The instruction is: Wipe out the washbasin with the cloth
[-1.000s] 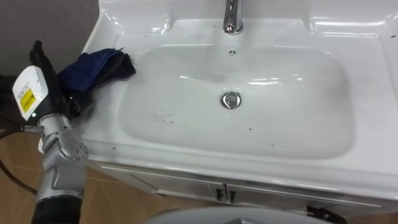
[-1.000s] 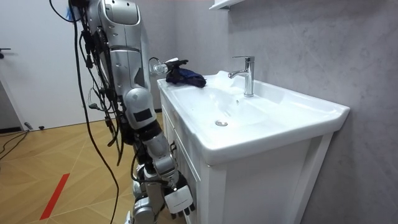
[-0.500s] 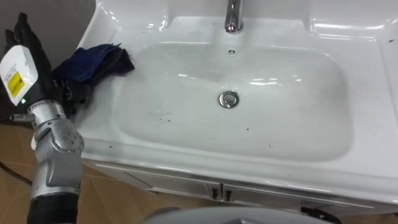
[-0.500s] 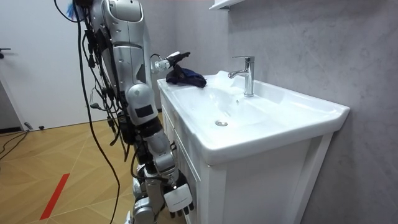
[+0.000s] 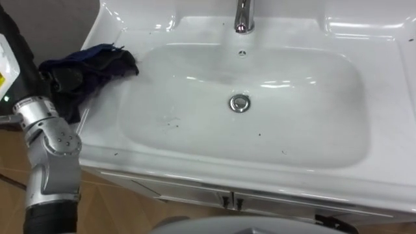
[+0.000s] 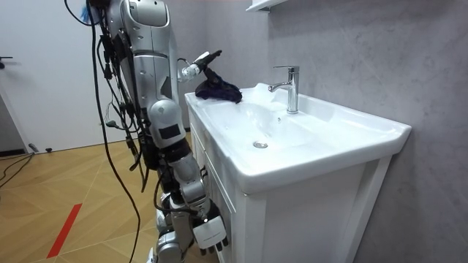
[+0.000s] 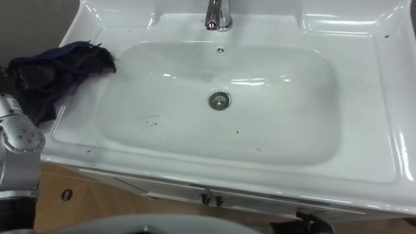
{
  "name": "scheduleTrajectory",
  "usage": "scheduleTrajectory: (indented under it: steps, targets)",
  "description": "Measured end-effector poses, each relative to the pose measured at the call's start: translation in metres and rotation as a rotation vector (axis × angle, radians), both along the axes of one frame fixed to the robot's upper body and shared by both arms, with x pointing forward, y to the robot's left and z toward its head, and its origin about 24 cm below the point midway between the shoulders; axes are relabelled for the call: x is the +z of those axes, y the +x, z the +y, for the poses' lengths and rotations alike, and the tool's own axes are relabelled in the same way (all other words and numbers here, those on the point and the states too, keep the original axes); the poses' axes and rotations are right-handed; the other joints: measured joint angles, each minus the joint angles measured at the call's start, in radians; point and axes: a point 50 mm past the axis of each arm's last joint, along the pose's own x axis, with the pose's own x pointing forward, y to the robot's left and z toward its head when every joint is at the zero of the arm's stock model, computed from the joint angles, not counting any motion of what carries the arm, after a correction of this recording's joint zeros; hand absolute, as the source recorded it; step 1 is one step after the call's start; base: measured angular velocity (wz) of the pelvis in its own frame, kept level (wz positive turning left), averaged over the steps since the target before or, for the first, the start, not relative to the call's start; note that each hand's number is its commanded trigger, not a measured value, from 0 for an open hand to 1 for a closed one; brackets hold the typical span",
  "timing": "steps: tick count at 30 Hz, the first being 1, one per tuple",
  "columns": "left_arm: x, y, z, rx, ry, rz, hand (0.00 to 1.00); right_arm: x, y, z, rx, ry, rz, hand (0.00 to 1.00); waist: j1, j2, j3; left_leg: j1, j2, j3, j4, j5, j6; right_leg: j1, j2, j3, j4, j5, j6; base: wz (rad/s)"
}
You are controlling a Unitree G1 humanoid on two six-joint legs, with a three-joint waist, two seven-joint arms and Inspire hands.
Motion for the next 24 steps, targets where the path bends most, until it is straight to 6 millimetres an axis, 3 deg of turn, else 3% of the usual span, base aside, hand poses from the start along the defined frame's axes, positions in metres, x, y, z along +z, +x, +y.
scheduleTrajectory:
  steps: [9,24]
  targets:
    - [0.005,-0.001,0.001,0.013,-0.258,-0.180,0.00,0.000,-0.001,-0.001,-0.002,-0.019,-0.001,0.00,0.004,0.003,0.0006,0.000,0.000,0.000,0.001,0.000,0.000,0.000,0.000,0.003,0.000,0.000,0.000,0.00]
    - [0.061,-0.016,0.023,0.106,-0.157,-0.555,0.00,-0.001,-0.005,0.001,0.070,-0.027,-0.003,0.00,0.012,-0.012,0.0022,0.004,0.000,0.000,-0.003,0.000,0.000,0.002,0.000,0.003,-0.001,0.000,0.000,0.00]
